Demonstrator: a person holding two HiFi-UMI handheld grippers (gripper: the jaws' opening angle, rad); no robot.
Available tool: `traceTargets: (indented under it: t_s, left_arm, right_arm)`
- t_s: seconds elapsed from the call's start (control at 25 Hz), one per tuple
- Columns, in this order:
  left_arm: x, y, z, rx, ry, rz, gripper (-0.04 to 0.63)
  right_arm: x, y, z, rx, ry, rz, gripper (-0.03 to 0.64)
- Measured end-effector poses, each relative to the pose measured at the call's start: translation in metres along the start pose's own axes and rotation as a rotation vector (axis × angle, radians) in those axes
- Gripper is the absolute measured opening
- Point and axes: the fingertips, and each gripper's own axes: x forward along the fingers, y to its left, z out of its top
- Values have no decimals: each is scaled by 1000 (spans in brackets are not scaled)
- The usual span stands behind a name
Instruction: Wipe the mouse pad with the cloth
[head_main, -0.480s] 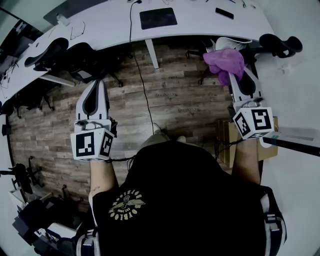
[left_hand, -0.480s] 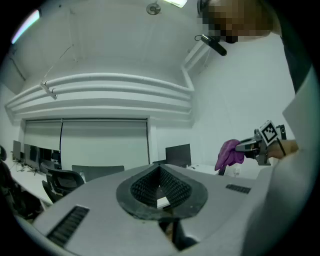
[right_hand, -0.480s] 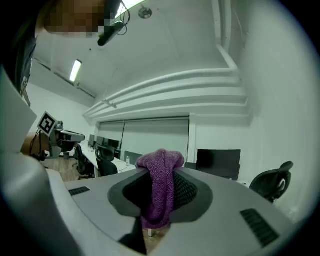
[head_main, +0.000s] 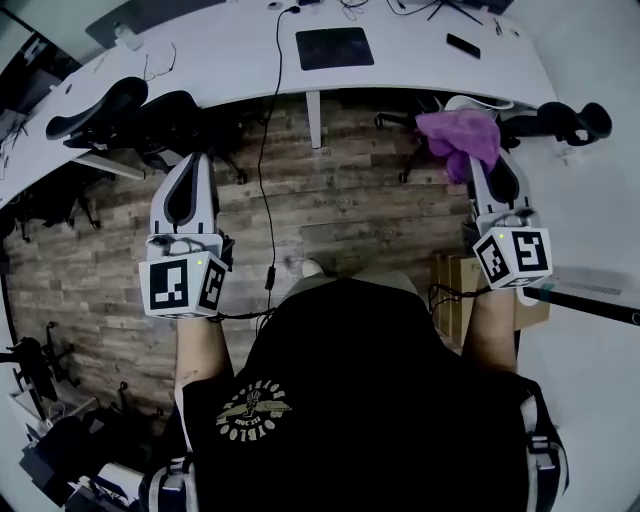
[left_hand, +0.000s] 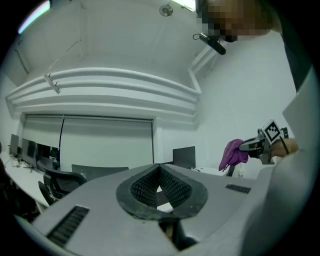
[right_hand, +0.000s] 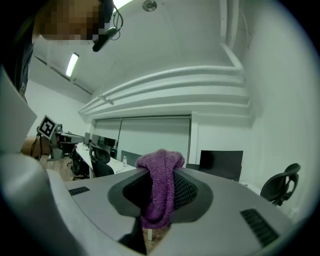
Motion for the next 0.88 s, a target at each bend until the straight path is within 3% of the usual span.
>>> traceTargets:
  t_s: [0.28,0.88]
  left_arm:
    - [6,40,-16,-14,-3,11,2]
    - [34,62,-23,41,31,34,2]
  right_arm:
    - [22,24,4,-9,16,-8,89]
    - [86,20,-2,36,1,43,89]
